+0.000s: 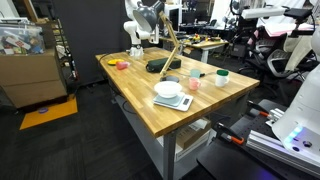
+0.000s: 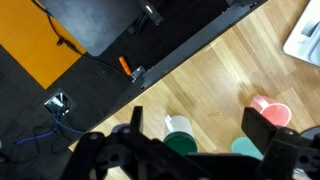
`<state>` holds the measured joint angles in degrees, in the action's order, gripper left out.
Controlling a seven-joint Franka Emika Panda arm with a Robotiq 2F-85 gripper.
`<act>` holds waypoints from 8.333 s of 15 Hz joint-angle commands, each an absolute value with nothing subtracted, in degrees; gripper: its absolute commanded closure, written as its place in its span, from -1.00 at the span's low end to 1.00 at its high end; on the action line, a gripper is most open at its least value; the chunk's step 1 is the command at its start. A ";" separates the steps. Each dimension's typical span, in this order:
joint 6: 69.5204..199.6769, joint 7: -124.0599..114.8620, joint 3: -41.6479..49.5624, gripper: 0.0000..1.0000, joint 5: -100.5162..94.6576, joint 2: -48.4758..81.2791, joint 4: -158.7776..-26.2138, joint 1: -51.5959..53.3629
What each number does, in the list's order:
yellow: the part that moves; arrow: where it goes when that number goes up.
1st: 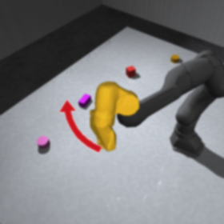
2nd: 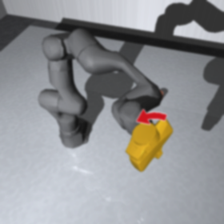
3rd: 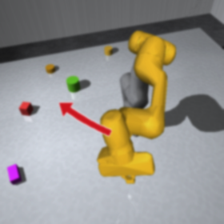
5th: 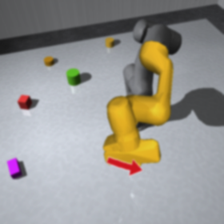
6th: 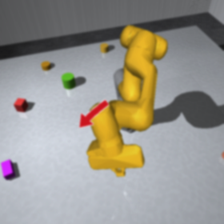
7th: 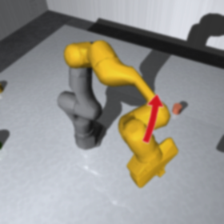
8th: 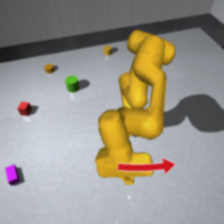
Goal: Pick up the white cup and pour its contents into the basin
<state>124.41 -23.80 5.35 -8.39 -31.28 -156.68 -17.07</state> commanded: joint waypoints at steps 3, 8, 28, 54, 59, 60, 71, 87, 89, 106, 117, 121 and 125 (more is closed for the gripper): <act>125.06 -22.44 5.60 -1.00 -7.01 -29.96 -155.94 -17.17; 131.71 -21.25 6.37 -1.00 -10.98 -21.81 -154.94 -18.60; 140.11 -18.92 9.97 -1.00 -19.89 -0.97 -147.04 -17.48; 146.92 4.77 11.90 -1.00 -3.31 18.96 -136.32 -16.26; 145.64 8.24 11.63 -1.00 -1.55 24.73 -132.08 -16.76; 145.53 8.49 11.64 -1.00 -1.66 25.46 -131.38 -16.97; 144.25 11.85 10.60 -0.59 -0.22 26.94 -128.45 -19.06; 143.98 14.24 9.93 0.71 2.64 27.40 -129.22 -20.53; 144.87 13.30 10.69 0.94 1.51 26.67 -129.93 -19.73; 141.30 13.18 14.76 0.95 -27.70 -0.71 -150.70 -13.82; 140.95 13.88 13.61 0.81 -30.48 -7.56 -156.13 -14.61; 141.35 14.39 13.13 0.95 -30.14 -7.60 -156.10 -13.95; 139.93 15.94 8.46 0.95 -30.57 -6.77 -154.86 -9.28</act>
